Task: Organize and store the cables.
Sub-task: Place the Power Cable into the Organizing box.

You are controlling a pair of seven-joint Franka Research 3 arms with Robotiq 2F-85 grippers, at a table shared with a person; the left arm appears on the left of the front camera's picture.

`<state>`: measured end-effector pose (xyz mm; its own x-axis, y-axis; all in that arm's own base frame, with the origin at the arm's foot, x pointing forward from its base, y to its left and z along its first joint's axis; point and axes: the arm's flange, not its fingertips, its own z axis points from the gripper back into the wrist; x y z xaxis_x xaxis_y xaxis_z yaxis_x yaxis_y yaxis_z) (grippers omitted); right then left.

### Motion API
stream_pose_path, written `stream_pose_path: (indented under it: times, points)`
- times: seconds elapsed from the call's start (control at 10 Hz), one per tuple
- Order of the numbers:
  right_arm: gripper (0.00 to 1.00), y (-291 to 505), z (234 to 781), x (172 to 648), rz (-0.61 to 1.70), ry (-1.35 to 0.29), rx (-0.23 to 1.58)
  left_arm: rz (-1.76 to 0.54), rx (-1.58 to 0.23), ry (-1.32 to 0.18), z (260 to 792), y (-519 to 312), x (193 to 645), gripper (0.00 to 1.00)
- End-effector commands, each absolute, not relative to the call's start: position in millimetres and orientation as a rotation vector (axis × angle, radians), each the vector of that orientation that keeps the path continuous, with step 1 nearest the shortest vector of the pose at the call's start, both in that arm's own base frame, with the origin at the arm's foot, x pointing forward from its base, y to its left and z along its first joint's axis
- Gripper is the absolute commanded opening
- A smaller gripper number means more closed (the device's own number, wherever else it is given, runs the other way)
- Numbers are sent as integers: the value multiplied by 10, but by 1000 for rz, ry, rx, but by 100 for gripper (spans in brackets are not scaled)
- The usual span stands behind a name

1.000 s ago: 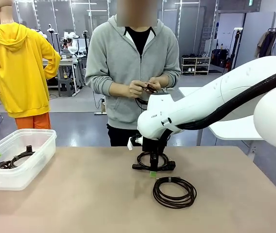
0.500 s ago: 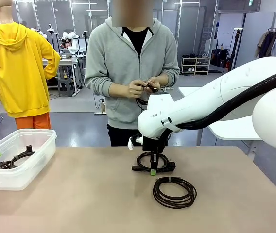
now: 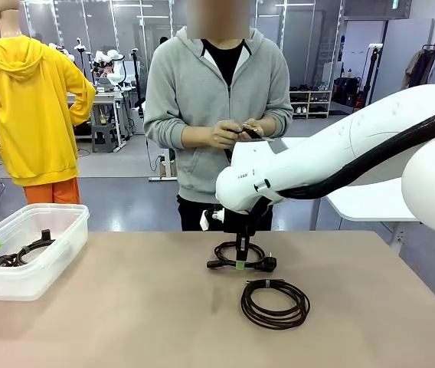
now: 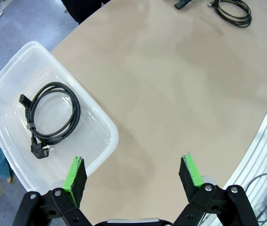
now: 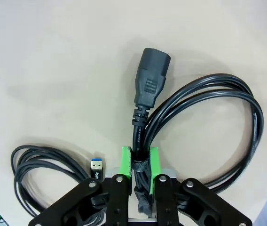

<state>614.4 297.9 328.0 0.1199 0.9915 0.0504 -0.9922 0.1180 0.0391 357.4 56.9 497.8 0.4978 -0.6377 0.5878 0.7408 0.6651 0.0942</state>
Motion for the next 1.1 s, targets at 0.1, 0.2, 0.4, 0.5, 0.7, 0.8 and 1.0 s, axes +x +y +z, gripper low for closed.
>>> stream_pose_path:
  times: [0.1, 0.2, 0.4, 0.5, 0.7, 0.8, 1.0]
  points:
    - [0, 3084, 3654, 5985, 1468, -20, 35, -829, -176, -632, 4983, 548, 3574, 100]
    - [0, 3184, 3751, 5949, 1477, -30, 46, -829, -176, -632, 4983, 548, 3574, 100]
    - [0, 3557, 3927, 5914, 1503, -46, 33, -829, -176, -632, 4983, 548, 3574, 100]
    - [0, 3785, 3982, 5894, 1527, -47, 30, -829, -176, -632, 4983, 548, 3574, 100]
    - [0, 4312, 3986, 5856, 1592, -42, -7, -829, -176, -632, 4983, 548, 3574, 100]
    - [0, 4525, 3934, 5854, 1610, -31, -3, -829, -176, -632, 4983, 548, 3574, 100]
    - [0, 4819, 3788, 5807, 1618, -16, -11, -829, -176, -632, 4983, 548, 3574, 100]
